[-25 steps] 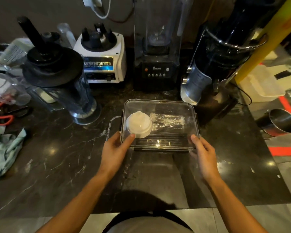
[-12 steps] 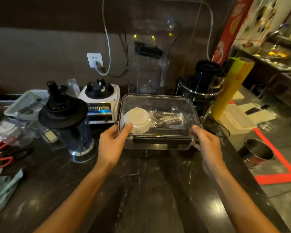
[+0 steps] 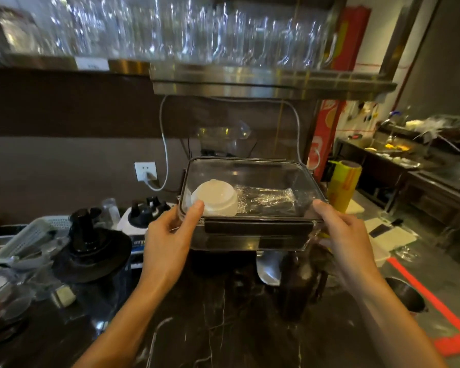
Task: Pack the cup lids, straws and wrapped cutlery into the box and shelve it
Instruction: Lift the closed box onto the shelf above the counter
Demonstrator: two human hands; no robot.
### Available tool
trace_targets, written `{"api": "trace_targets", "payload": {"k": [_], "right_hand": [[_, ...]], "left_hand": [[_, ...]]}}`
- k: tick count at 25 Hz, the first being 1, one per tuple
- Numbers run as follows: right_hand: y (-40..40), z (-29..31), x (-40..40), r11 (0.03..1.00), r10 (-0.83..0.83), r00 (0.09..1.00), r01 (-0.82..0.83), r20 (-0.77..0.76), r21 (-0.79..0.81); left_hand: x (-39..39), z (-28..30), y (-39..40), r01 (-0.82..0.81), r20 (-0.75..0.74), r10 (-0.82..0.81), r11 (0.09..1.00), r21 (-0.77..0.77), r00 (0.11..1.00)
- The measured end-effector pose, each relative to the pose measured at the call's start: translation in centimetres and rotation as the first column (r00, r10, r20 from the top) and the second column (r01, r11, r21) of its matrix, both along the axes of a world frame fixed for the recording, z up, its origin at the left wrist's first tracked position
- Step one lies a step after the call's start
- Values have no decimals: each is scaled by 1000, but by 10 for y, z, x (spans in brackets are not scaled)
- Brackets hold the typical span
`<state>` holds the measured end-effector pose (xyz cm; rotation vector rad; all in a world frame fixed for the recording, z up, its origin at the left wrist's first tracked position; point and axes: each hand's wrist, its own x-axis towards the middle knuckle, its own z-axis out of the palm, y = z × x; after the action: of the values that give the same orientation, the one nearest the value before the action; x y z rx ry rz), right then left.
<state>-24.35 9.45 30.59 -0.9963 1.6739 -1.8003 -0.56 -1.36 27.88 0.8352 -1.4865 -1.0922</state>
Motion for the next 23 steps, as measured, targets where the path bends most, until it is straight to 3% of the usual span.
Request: {"api": "trace_targets", "payload": {"k": [5, 17, 23], "right_hand": [[-9, 53, -13, 998, -38, 999, 37, -22, -43], [3, 118, -35, 977, -87, 987, 58, -133, -207], [4, 155, -51, 962, -87, 979, 36, -182, -270]], "left_hand": [[-13, 41, -14, -30, -3, 30, 992, -119, 1000], [-33, 117, -15, -135, -118, 100, 931, -339, 988], [-44, 154, -16, -148, -107, 111, 887, -438, 988]]}}
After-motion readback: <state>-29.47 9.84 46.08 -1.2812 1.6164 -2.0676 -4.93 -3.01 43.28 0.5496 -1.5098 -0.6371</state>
